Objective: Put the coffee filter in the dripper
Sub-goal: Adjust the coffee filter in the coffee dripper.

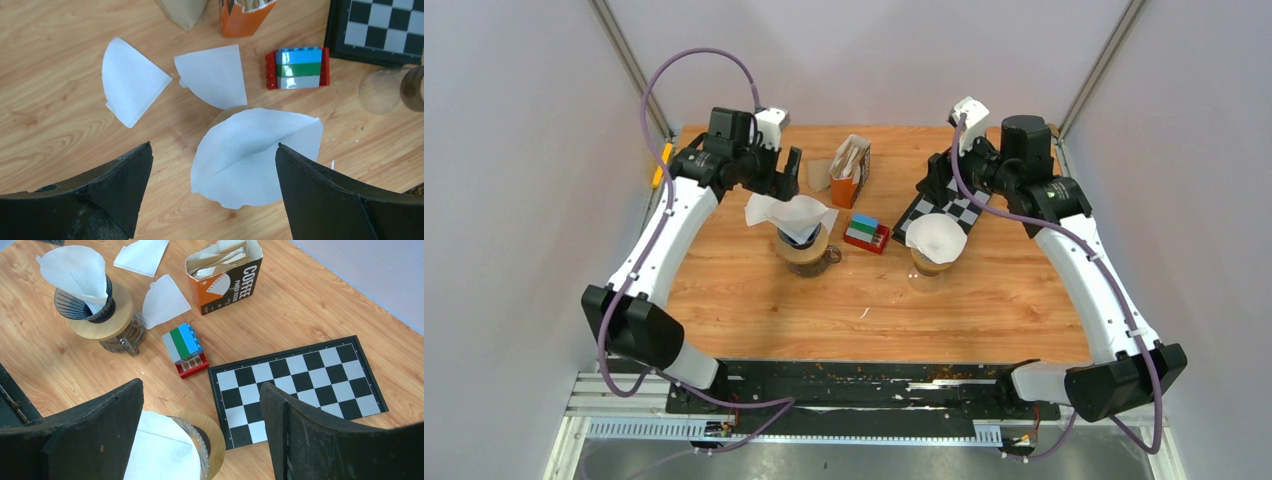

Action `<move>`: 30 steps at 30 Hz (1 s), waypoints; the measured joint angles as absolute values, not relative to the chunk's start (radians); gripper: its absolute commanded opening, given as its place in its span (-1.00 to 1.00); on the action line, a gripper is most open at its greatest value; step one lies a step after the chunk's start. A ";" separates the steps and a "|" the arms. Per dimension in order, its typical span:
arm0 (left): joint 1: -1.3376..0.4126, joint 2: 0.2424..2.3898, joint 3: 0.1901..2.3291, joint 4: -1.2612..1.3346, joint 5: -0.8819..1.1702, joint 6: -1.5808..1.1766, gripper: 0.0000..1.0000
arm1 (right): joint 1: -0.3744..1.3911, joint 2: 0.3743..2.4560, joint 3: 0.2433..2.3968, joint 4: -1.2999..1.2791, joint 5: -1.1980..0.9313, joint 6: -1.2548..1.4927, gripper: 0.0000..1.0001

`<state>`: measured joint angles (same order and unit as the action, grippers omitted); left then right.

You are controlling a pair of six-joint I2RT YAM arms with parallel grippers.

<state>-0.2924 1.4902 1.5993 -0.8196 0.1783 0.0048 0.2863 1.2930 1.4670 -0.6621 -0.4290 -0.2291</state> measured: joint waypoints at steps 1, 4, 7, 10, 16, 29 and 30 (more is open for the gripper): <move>-0.292 1.503 1.594 -0.826 0.182 0.013 0.99 | 0.289 1.295 1.466 -0.659 -0.430 -0.229 0.72; -0.292 1.530 1.569 -0.842 0.187 0.045 1.00 | 0.290 1.291 1.452 -0.641 -0.432 -0.229 0.73; -0.292 1.544 1.538 -0.852 0.189 0.067 1.00 | 0.290 1.286 1.427 -0.628 -0.431 -0.230 0.73; -0.292 1.560 1.511 -0.852 0.200 0.077 1.00 | 0.290 1.280 1.402 -0.627 -0.430 -0.230 0.73; -0.292 1.565 1.433 -0.848 0.242 0.078 1.00 | 0.290 1.263 1.362 -0.619 -0.429 -0.230 0.73; -0.292 1.566 1.386 -0.831 0.283 0.078 1.00 | 0.290 1.256 1.340 -0.604 -0.429 -0.229 0.73; -0.292 1.566 1.386 -0.828 0.282 0.078 1.00 | 0.290 1.256 1.339 -0.604 -0.429 -0.229 0.73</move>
<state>-0.2920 1.5661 1.3861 -0.8280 0.2821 0.0776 0.2905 1.2564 1.3388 -0.6037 -0.4294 -0.2295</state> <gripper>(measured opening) 0.998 0.862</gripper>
